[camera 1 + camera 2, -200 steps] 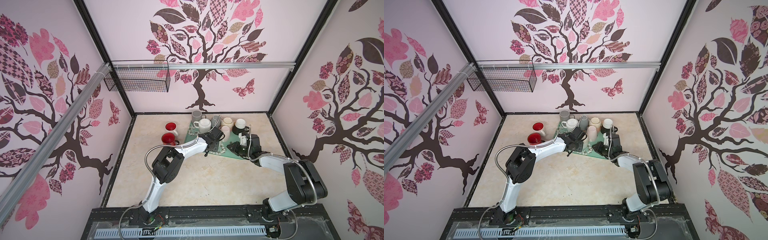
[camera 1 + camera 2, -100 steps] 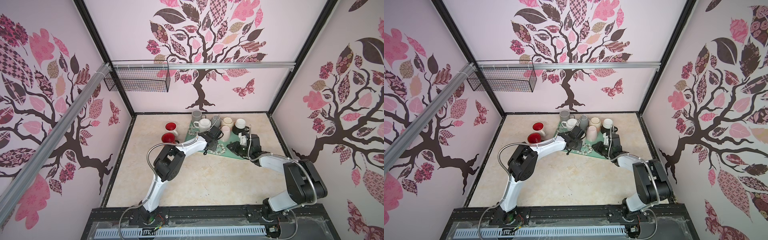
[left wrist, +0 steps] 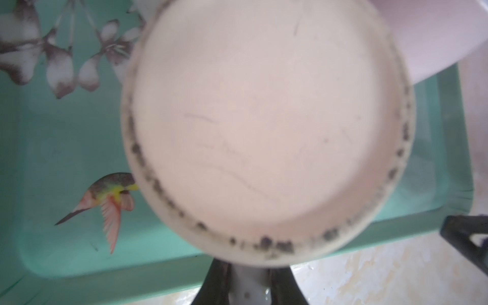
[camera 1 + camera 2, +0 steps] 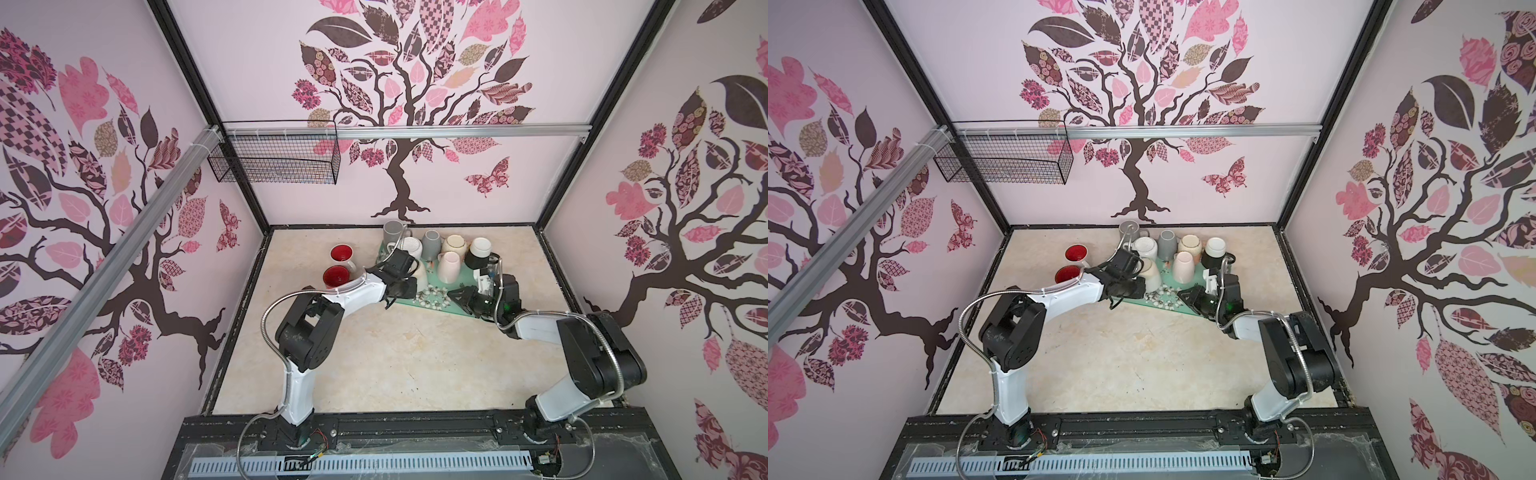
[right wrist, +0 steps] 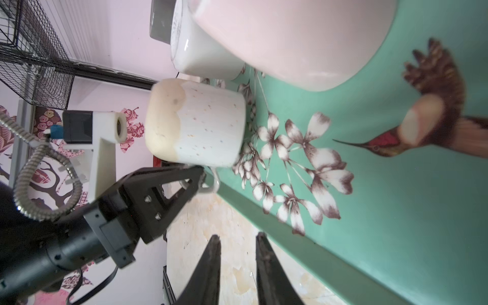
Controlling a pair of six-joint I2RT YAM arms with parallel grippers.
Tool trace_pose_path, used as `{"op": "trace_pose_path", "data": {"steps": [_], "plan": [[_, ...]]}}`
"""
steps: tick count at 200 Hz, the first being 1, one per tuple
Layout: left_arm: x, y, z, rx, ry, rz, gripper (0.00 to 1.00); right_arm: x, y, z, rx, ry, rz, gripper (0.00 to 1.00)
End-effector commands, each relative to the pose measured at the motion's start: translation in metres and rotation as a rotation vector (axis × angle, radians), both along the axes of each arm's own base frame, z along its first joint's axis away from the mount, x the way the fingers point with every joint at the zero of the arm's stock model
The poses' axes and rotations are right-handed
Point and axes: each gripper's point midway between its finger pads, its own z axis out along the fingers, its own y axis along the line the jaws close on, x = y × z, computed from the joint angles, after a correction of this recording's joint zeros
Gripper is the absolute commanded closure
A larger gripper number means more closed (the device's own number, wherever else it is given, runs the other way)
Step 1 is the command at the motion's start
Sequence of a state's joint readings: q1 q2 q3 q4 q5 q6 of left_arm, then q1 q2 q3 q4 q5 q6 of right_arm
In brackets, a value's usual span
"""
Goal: Turn the mug right side up
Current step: Pick up the mug from the tray, then place the mug at the middle-left of the table.
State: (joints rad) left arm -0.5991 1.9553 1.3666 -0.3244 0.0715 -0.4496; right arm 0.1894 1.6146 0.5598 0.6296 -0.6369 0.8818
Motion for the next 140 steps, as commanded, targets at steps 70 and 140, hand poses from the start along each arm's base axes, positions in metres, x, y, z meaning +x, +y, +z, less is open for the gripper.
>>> {"op": "trace_pose_path", "data": {"steps": [70,140], "plan": [[0.016,-0.005,0.107,-0.643,-0.138,-0.044,1.0,-0.011,0.039,0.038,0.291,-0.083,0.121,0.66],[0.007,-0.017,0.153,-0.875,-0.092,-0.076,1.0,-0.015,0.076,0.083,0.486,-0.173,0.237,0.56]]}}
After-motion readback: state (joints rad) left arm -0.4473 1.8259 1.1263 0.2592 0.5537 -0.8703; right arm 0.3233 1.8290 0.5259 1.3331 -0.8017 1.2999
